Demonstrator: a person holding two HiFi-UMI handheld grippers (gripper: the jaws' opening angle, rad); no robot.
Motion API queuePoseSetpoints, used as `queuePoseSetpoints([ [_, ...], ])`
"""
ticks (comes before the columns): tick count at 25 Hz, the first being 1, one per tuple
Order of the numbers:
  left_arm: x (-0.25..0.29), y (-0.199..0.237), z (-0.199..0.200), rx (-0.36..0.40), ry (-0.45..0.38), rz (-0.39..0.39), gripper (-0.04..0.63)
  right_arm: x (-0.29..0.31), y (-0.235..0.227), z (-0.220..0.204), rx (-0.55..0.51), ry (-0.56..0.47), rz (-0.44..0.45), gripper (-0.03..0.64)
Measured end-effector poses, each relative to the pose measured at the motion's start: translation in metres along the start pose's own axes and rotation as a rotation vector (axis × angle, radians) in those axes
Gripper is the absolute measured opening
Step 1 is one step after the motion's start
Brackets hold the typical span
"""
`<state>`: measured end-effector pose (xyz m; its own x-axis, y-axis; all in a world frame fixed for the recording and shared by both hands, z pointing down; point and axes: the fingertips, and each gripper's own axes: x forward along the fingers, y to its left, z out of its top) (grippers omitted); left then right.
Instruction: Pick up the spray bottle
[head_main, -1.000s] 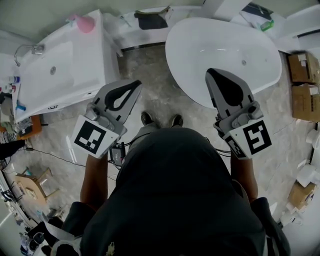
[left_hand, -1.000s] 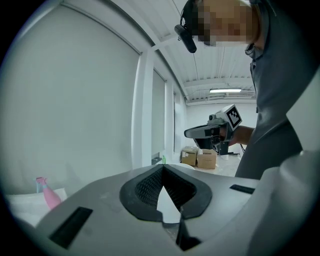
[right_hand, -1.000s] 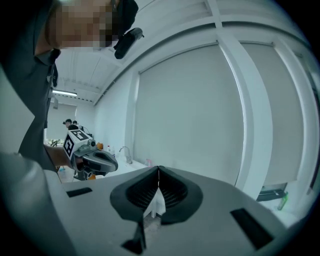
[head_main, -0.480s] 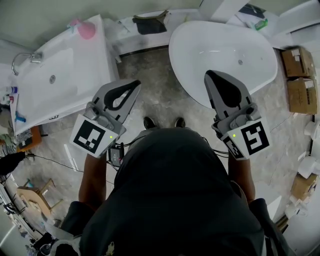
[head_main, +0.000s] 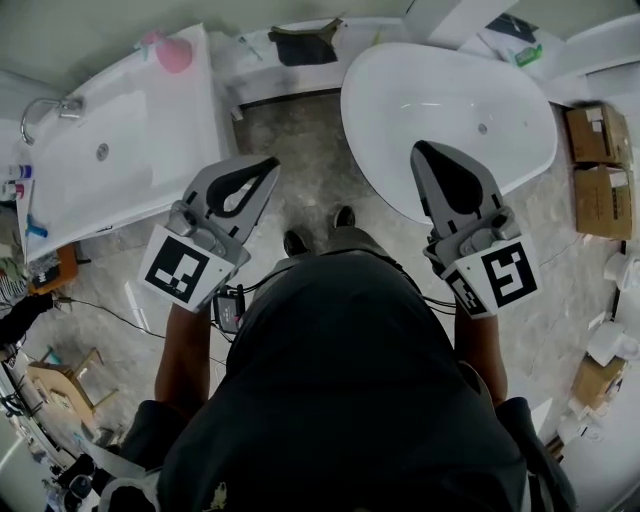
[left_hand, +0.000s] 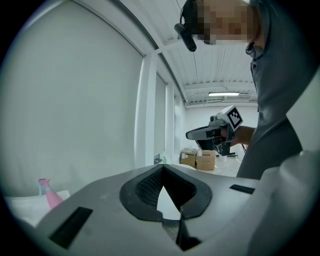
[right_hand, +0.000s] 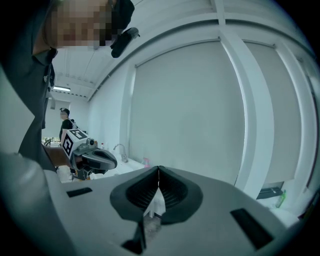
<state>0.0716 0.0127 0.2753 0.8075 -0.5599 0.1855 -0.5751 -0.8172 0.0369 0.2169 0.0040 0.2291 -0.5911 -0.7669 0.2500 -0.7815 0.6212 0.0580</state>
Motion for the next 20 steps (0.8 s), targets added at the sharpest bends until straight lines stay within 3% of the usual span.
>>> queuePoseSetpoints([
  [11,0.045,0.011,0.018,-0.008,0.027,0.101,0.003,0.029,-0.056,0.004,-0.002,-0.025,0.114,0.009],
  [20,0.091,0.005,0.025,0.005,0.053,0.121,0.003,0.033,-0.100,-0.007,0.019,-0.035,0.154,0.009],
])
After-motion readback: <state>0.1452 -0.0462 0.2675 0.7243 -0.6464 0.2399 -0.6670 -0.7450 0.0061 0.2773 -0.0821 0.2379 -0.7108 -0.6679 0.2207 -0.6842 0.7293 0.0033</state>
